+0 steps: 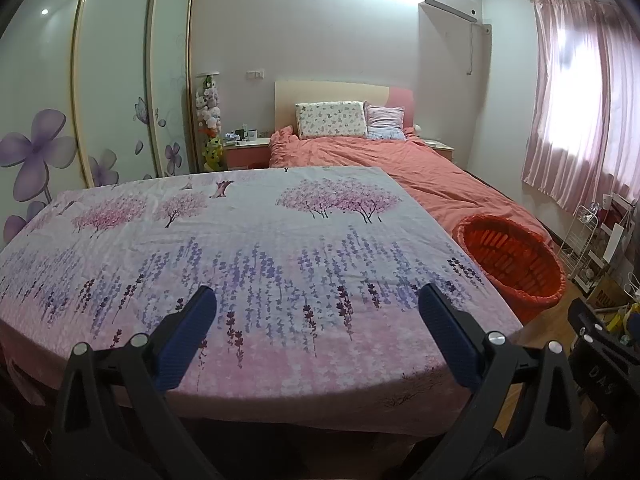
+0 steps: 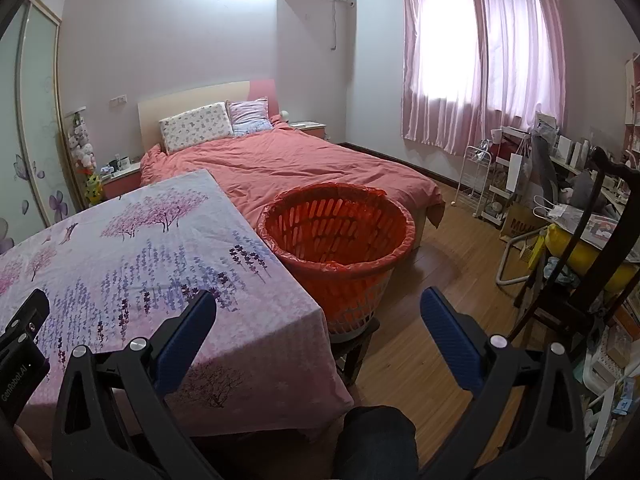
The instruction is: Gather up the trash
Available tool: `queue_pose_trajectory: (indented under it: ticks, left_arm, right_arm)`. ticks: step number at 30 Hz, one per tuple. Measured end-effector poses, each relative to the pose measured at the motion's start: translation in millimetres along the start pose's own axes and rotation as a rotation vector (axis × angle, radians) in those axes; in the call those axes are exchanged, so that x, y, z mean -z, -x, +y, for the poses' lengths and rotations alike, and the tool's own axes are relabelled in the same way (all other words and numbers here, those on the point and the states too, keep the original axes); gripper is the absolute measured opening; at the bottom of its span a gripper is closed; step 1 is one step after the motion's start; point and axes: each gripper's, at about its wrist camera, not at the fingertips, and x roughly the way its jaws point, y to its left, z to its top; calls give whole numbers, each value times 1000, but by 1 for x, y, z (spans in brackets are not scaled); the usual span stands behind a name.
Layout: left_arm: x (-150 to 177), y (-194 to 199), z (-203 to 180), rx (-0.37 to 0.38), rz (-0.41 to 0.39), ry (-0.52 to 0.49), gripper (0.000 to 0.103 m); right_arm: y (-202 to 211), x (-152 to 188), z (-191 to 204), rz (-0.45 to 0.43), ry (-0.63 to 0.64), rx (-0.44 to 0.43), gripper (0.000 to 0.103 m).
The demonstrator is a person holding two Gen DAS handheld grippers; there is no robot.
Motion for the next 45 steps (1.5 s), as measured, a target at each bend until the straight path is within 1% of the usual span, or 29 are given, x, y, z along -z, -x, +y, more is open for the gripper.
queue_pose_trajectory:
  ticks: [7,20,45]
  left_arm:
    - [0,1,-2,-1,-4,-2,99]
    - [-1,6,-5,-3,-38,-17,99]
    - [0,4,-3,-4,-31,-14,99]
  right_arm:
    - [0,0,0,1,0,1,101]
    - [0,0,1,2,-1,0,101]
    - [0,0,0,1,1,0,101]
